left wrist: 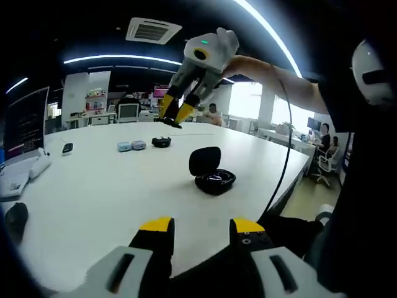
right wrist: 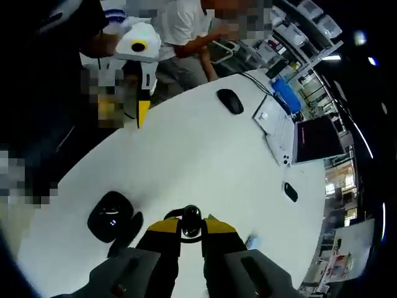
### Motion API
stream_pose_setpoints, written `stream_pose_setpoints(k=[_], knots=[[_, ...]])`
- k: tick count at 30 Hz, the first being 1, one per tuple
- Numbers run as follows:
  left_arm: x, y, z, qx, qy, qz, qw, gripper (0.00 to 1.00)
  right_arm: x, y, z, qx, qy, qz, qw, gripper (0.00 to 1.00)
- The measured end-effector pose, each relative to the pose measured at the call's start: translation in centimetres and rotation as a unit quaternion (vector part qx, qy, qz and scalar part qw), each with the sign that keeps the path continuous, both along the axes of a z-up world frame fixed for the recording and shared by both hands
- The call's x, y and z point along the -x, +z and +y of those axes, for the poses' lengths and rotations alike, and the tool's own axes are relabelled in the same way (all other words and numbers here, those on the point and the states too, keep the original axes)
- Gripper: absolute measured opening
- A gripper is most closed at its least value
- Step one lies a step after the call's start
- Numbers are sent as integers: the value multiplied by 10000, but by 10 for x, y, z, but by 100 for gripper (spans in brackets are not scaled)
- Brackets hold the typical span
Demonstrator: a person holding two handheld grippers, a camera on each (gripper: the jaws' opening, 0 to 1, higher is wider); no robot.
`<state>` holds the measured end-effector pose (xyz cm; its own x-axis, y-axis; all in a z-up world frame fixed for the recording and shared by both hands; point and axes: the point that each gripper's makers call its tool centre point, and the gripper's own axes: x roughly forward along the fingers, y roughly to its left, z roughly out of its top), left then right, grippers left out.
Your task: Pick up the earbuds from the table and place the earbuds into the earbud case
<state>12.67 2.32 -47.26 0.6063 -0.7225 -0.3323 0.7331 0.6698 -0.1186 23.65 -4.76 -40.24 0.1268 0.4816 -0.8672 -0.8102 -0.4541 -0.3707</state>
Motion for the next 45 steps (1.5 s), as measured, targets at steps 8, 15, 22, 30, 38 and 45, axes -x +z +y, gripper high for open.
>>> stream_pose_setpoints(k=[8, 15, 22, 30, 38, 45], knots=[[-5, 2, -22, -94, -157, -3, 9998, 39, 53, -9, -48, -37, -153, 115, 9998, 12], [3, 2, -34, -109, -251, 13, 9996, 40, 69, -31, -68, 113, -185, 243, 9995, 12], [8, 3, -32, -132, -227, 11, 9997, 41, 68, -58, -71, 402, -126, 304, 9986, 12], [9, 2, -27, -78, -192, 8, 9998, 42, 65, -81, -68, 675, -20, 406, 9969, 12], [9, -2, -24, -49, -196, 33, 9998, 46, 65, -93, -63, 925, 132, 478, 9945, 12], [7, -4, -20, 8, -186, 52, 9998, 46, 65, -100, -64, 1152, 249, 537, 9916, 12]])
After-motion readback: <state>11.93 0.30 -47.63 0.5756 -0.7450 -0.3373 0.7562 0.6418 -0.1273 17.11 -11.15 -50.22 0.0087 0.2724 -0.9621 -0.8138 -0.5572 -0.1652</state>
